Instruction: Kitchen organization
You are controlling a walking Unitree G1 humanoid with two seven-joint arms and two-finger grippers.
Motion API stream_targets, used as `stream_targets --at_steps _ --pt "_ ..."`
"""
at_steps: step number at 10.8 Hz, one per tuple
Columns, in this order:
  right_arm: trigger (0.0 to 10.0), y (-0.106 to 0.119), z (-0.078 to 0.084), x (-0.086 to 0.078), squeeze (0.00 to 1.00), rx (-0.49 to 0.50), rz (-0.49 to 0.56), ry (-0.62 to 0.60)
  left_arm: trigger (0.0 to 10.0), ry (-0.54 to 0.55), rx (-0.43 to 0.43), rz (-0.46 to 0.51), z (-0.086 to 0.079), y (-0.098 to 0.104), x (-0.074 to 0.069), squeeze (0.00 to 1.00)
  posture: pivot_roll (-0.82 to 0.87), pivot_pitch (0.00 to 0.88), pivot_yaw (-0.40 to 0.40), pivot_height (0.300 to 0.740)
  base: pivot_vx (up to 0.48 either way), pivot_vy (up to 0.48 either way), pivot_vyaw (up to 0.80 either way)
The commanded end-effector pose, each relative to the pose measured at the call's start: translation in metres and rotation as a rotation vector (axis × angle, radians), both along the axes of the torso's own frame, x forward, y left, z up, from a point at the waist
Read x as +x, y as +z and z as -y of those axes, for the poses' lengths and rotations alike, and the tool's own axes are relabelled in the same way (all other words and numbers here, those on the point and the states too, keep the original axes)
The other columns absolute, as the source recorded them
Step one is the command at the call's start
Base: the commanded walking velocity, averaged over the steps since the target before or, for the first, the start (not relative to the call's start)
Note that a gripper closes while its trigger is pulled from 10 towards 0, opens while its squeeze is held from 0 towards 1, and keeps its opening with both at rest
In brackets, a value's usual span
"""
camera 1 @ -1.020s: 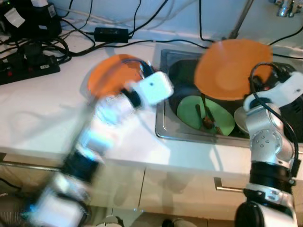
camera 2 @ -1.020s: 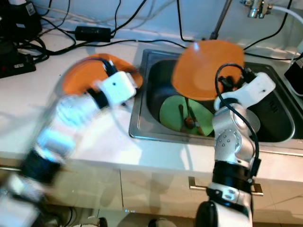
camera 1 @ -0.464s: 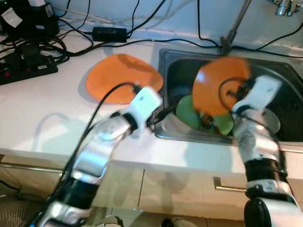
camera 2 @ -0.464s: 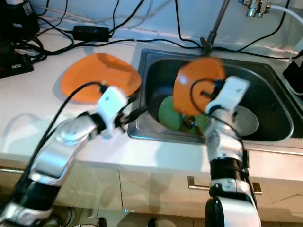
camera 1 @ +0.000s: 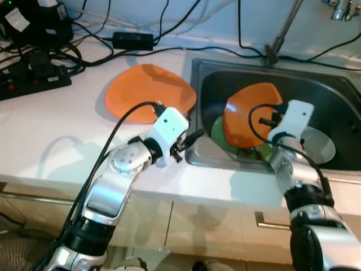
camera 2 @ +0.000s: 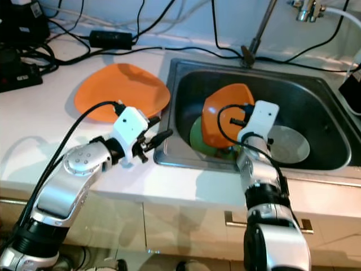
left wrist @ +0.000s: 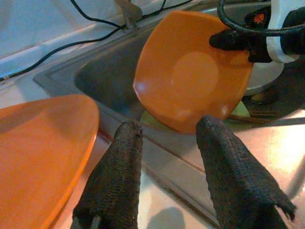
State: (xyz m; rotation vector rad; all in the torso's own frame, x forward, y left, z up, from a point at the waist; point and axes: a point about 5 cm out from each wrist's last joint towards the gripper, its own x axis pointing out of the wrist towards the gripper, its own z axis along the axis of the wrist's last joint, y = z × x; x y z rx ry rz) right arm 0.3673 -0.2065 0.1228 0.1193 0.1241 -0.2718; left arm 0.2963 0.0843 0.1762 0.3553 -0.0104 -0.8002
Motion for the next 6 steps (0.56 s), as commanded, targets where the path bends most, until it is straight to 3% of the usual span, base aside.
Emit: stream_targets --at_steps 1,2,3,4,5,6 --pt "10.0 0.0071 0.0051 0.0027 0.00 -0.008 0.031 -0.010 10.0 -0.010 -0.006 0.006 0.0020 0.0026 -0.0033 0.00 0.02 0.073 -0.110 0.740 0.000 0.000 0.00" --pt "10.0 0.0039 0.0053 0.0027 0.00 -0.007 0.021 -0.014 10.0 -0.012 -0.002 0.004 0.0021 0.0025 -0.0039 0.00 0.02 0.073 -0.110 0.740 0.000 0.000 0.00" --pt "10.0 0.0012 0.0046 0.0029 0.74 -0.002 0.015 -0.012 10.0 -0.014 0.004 0.003 0.0025 0.0024 -0.0044 0.00 0.03 0.071 -0.110 0.740 0.000 0.000 0.00" --pt "10.0 -0.0002 0.0041 0.0035 1.00 -0.004 0.013 -0.009 10.0 -0.014 0.006 0.001 0.0030 0.0023 -0.0044 0.00 0.03 0.071 -0.110 0.740 0.000 0.000 0.00" --pt "10.0 -0.0008 0.0028 0.0036 1.00 -0.010 0.013 0.000 10.0 -0.016 0.007 0.001 0.0036 0.0023 -0.0042 0.00 0.03 0.068 -0.110 0.740 0.000 0.000 0.00" --pt "10.0 -0.0015 0.0018 0.0036 0.00 -0.012 0.011 0.003 10.0 -0.017 0.009 0.001 0.0041 0.0021 -0.0040 0.00 0.03 0.065 -0.109 0.740 0.000 0.000 0.00"
